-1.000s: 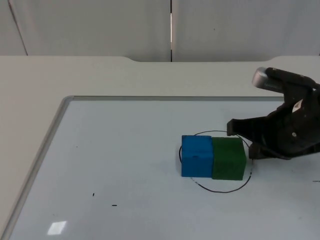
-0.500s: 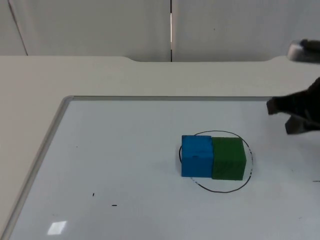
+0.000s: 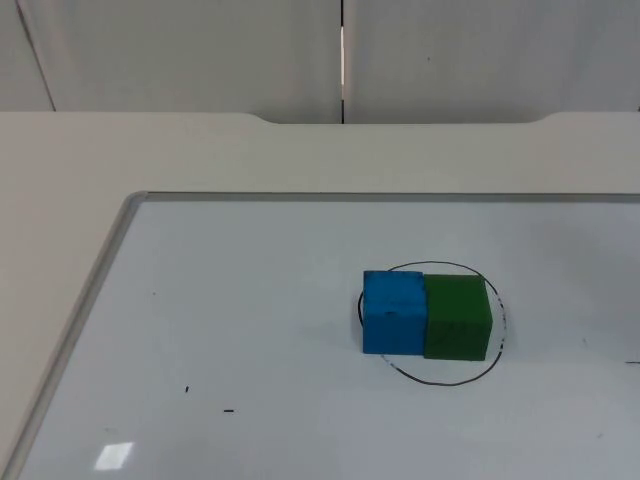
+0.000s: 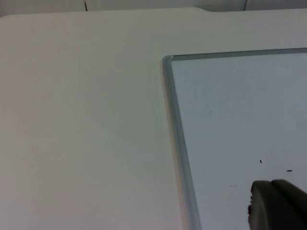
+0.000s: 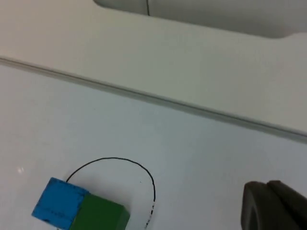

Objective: Push the two cubes into the marked area.

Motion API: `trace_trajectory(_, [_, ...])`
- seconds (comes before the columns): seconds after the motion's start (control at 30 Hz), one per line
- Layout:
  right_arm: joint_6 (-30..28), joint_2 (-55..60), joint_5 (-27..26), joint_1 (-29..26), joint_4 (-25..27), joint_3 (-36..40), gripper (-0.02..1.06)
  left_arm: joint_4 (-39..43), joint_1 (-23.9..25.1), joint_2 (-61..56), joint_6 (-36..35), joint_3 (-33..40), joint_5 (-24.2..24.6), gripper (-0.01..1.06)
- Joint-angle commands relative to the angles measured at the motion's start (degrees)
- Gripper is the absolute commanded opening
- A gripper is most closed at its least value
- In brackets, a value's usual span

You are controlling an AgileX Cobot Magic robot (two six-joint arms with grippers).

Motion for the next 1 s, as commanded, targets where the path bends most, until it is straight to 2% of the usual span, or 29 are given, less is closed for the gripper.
trace_trajectory(0.0, [-0.3, -6.1, 3.5, -0.3, -1.3, -0.1, 0.00, 0.2, 0.2, -0.2, -0.2, 0.2, -0.6, 0.00])
trace_trajectory(0.2, [-0.3, -16.5, 9.3, -0.3, -1.3, -0.1, 0.00, 0.2, 0.2, -0.2, -0.2, 0.2, -0.6, 0.00])
trace_trajectory(0.4, [-0.3, -21.6, 10.4, -0.3, -1.3, 0.8, 0.00, 0.2, 0.2, -0.2, -0.2, 0.2, -0.6, 0.00])
trace_trajectory(0.73, [-0.3, -28.3, 10.5, -0.3, -1.3, 7.5, 0.00, 0.2, 0.2, -0.2, -0.2, 0.2, -0.6, 0.00])
trace_trajectory(0.97, [-0.3, -34.6, 13.8, -0.3, -1.2, 11.5, 0.00, 0.2, 0.2, -0.2, -0.2, 0.2, -0.6, 0.00])
